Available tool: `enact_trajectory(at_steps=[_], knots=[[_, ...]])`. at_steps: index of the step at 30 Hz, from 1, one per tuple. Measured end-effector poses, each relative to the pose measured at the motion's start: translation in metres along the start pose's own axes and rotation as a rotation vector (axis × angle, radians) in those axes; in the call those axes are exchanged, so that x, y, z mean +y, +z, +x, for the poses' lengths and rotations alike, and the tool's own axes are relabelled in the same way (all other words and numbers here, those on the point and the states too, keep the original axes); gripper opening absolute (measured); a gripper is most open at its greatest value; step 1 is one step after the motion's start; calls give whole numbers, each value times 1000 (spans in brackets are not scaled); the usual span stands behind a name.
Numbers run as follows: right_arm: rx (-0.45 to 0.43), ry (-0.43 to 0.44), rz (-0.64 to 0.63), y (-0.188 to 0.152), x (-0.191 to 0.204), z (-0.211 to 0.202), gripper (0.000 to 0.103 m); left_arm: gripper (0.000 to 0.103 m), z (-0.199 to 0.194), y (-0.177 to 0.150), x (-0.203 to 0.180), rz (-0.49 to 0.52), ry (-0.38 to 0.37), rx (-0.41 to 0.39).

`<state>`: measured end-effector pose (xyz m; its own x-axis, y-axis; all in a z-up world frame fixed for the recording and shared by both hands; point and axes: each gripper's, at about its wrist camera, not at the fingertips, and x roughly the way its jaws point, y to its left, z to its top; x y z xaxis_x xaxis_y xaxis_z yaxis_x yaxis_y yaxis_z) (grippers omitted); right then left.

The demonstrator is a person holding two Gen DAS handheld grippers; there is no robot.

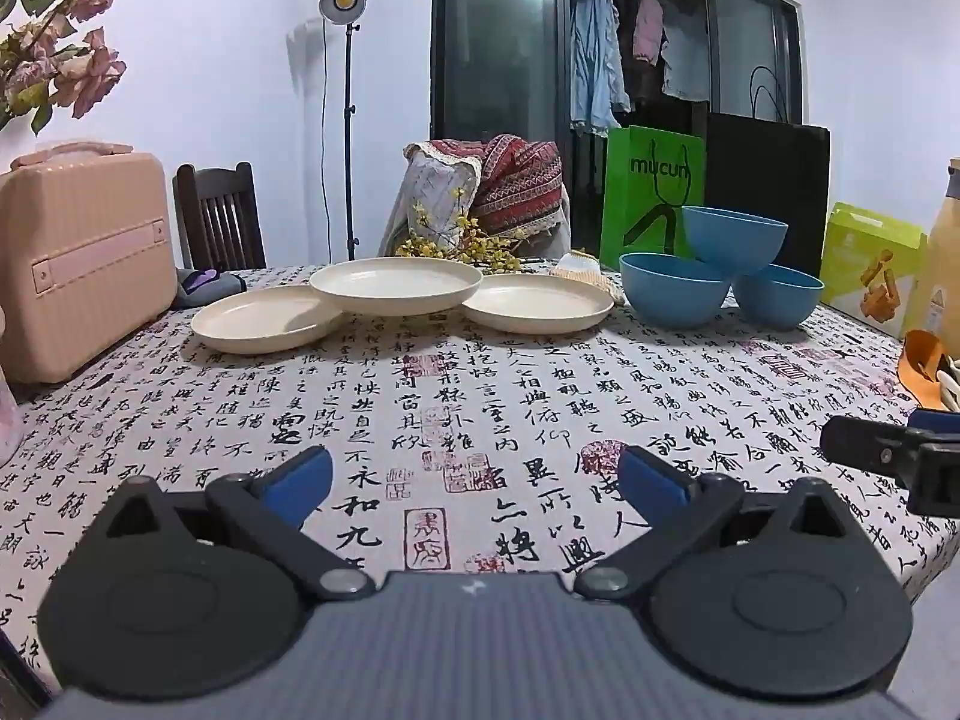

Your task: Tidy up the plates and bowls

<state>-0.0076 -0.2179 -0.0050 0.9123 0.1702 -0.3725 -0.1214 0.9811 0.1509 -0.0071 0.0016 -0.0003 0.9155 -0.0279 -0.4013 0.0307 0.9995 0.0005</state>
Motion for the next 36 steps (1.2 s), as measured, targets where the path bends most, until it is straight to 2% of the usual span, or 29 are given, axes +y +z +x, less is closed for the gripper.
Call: enact_trajectory(at_steps=[36], knots=[[-1, -4, -9, 1, 1, -4, 103, 103, -2, -2, 4, -15, -12, -4]])
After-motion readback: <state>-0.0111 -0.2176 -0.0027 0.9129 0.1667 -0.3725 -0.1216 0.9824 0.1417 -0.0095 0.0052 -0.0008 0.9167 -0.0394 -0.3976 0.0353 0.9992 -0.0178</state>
